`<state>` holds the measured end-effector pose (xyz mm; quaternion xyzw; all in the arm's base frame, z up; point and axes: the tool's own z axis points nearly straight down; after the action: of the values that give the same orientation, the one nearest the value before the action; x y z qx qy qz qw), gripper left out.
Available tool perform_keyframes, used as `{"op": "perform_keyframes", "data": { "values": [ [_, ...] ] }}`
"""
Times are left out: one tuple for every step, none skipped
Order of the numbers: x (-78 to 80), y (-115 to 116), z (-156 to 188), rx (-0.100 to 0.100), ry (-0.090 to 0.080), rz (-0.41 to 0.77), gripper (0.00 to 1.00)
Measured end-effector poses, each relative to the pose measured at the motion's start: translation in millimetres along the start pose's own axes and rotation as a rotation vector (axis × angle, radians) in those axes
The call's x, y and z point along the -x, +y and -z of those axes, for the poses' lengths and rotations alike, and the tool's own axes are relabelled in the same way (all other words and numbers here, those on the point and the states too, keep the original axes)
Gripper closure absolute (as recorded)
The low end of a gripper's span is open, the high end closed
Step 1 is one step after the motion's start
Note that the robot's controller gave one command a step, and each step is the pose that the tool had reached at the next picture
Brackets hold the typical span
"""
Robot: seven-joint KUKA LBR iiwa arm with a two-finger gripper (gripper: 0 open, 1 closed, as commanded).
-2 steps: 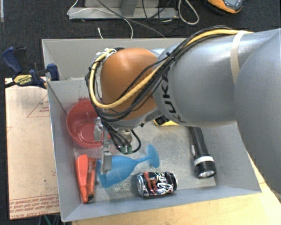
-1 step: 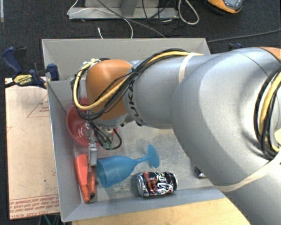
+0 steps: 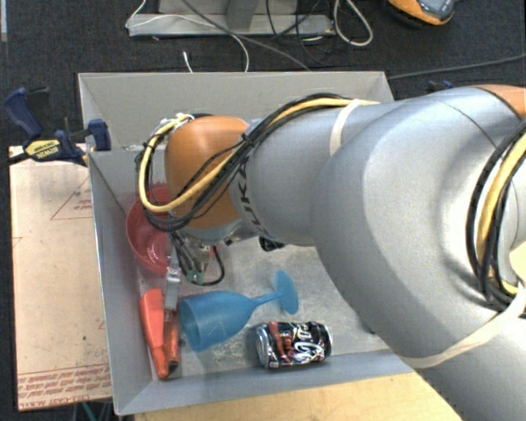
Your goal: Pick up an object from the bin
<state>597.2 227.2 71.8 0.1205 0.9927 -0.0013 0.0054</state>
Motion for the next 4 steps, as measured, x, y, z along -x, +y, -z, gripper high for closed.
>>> {"op": "perform_keyframes", "data": {
  "values": [
    [-4.2,10,1,-0.01,-0.001,0.051,0.0],
    [-9.2,10,0,-0.027,-0.003,-0.051,0.0],
    [-15.1,14,2,-0.03,-0.004,-0.213,1.0],
    [-15.1,14,2,-0.03,-0.004,-0.214,1.0]
  ]
}}
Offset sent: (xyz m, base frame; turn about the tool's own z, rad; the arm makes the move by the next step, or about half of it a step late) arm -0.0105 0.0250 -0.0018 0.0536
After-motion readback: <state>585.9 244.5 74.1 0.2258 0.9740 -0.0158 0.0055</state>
